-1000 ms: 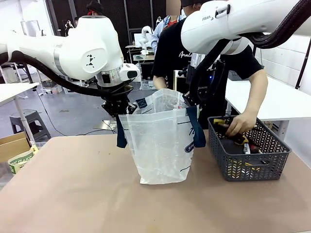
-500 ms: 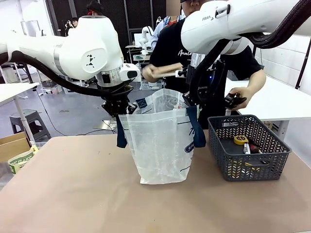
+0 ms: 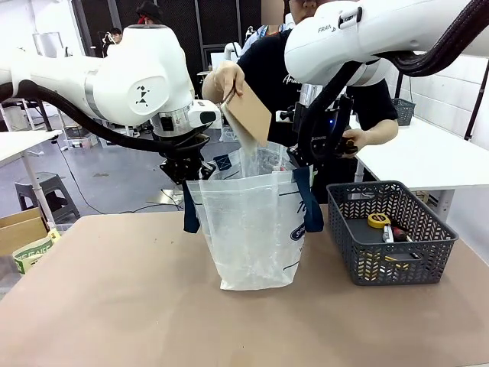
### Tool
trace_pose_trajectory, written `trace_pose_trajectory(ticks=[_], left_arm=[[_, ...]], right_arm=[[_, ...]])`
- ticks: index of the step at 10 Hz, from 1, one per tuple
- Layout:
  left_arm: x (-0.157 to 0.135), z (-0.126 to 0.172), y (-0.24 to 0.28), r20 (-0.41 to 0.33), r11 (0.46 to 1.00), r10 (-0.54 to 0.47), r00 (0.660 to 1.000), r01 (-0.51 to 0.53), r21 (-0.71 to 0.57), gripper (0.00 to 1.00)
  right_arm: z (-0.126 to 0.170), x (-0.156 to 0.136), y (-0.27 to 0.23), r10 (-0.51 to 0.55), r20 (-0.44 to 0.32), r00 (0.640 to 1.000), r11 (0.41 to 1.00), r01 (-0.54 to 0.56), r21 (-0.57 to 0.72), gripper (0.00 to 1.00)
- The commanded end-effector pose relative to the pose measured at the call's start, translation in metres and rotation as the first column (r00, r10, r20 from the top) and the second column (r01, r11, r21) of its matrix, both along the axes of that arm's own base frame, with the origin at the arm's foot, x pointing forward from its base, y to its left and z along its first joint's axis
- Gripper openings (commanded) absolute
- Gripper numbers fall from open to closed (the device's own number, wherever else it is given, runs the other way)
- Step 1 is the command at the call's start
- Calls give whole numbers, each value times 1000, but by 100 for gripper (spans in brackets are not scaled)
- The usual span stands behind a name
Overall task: Transfer purchased items from the store into the shopping bag.
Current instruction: Move the Reusable shopping bag to the right side of the table.
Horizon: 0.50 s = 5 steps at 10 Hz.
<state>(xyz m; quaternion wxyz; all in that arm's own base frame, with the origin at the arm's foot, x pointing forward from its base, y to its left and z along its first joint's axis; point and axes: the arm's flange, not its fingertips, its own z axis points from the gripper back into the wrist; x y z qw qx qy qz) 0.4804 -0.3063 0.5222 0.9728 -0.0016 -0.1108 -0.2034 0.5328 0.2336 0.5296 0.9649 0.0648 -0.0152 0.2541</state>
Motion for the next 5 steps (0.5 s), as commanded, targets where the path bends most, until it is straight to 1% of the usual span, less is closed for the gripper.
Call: trace_pose_trajectory(ticks=[1,5], left_arm=[[-1,0,0,0,1000,3,1000,-3,0,0],[-1,0,0,0,1000,3,1000,-3,0,0]], right_arm=[[0,0,0,0,0,1000,1000,0,0,0],[0,0,0,0,0,1000,1000,0,0,0]])
